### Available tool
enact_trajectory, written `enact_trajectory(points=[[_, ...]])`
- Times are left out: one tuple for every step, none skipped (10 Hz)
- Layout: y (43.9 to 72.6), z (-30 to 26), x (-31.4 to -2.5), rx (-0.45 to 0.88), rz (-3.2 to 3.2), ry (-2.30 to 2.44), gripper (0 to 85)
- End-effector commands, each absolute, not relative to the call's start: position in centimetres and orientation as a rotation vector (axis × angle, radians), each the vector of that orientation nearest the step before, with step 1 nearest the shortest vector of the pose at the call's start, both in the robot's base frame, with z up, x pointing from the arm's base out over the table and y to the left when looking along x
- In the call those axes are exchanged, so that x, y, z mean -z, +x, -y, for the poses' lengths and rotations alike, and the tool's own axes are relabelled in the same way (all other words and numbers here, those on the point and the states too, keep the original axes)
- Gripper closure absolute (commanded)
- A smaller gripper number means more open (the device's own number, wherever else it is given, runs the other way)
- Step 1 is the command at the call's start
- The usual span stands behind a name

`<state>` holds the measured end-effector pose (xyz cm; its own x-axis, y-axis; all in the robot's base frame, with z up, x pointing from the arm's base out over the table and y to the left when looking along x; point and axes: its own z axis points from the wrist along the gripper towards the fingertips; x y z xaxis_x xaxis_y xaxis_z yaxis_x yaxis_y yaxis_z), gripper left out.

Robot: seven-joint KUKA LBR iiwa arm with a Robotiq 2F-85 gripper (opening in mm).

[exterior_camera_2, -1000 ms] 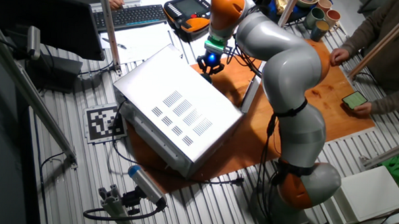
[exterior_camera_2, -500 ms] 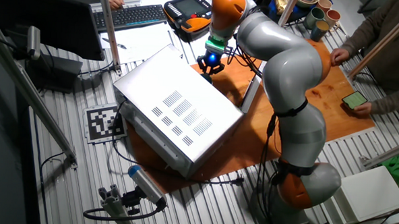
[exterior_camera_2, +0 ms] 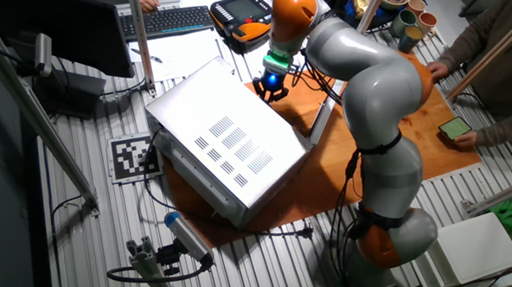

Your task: Put the bowl into the microwave

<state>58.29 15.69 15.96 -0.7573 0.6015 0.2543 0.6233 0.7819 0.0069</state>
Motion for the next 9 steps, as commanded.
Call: enact_trajectory(points=[[57.8, -16.0, -16.0, 0.132, 2.731, -0.967, 85.0], [57.3, -16.4, -15.9, 0.131, 2.727, -0.977, 85.0], [56.9, -16.7, -15.8, 0.132, 2.716, -0.988, 85.0], [56.6, -16.9, -15.8, 0.132, 2.704, -0.989, 85.0], [56.4, -17.1, -15.7, 0.130, 2.693, -0.990, 85.0], [56.0, -17.5, -15.5, 0.133, 2.689, -0.997, 85.0], [55.4, -18.1, -15.2, 0.129, 2.690, -1.006, 85.0], [55.1, -18.4, -15.0, 0.130, 2.689, -1.010, 85.0], [54.8, -18.6, -14.9, 0.131, 2.687, -1.014, 85.0]])
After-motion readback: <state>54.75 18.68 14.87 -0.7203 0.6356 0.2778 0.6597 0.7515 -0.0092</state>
